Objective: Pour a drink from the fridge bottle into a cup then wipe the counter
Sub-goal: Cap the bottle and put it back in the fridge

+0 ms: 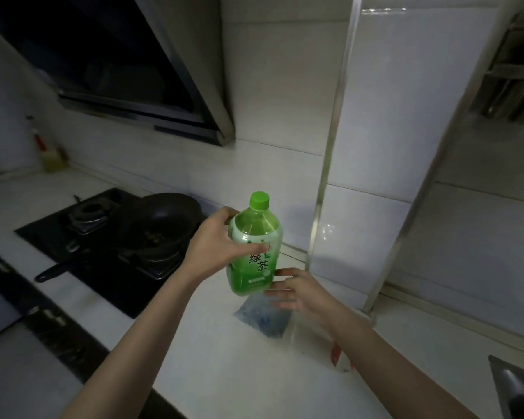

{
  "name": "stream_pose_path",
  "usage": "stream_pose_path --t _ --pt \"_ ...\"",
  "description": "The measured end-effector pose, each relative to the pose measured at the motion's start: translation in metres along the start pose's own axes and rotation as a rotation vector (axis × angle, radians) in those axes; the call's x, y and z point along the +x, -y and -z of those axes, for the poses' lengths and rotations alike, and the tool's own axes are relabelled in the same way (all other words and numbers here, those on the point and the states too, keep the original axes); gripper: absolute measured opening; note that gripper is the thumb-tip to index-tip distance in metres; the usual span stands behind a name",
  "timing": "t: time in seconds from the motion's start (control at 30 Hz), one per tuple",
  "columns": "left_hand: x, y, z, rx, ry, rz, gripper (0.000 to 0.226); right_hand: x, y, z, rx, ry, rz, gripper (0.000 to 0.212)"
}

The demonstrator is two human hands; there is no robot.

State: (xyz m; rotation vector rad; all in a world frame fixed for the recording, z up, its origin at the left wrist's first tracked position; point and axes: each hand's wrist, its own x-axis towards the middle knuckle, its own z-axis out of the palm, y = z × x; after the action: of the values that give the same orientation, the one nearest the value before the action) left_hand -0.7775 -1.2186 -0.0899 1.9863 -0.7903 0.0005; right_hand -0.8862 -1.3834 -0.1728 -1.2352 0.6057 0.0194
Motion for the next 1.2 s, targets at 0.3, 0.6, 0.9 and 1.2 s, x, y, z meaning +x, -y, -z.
stream_pose_path --t 0.3,0.6,0.9,1.2 --pt "-0.003 0.044 0.126 0.069 -0.094 0.051 0.071 0.046 0.017 -0.12 0.075 0.197 0.003 0.034" --pt "-0.006 0.124 0.296 0.166 -0.078 0.1 0.077 0.092 0.021 -0.299 -0.118 0.33 0.028 0.031" --pt "-0.058 0.216 0.449 0.18 -0.287 0.189 0.082 0.133 -0.007 -0.494 -0.285 0.522 0.038 0.031" --pt "-0.129 0.277 0.538 0.145 -0.544 0.326 0.082 0.135 -0.045 -0.629 -0.276 0.665 -0.105 0.032"
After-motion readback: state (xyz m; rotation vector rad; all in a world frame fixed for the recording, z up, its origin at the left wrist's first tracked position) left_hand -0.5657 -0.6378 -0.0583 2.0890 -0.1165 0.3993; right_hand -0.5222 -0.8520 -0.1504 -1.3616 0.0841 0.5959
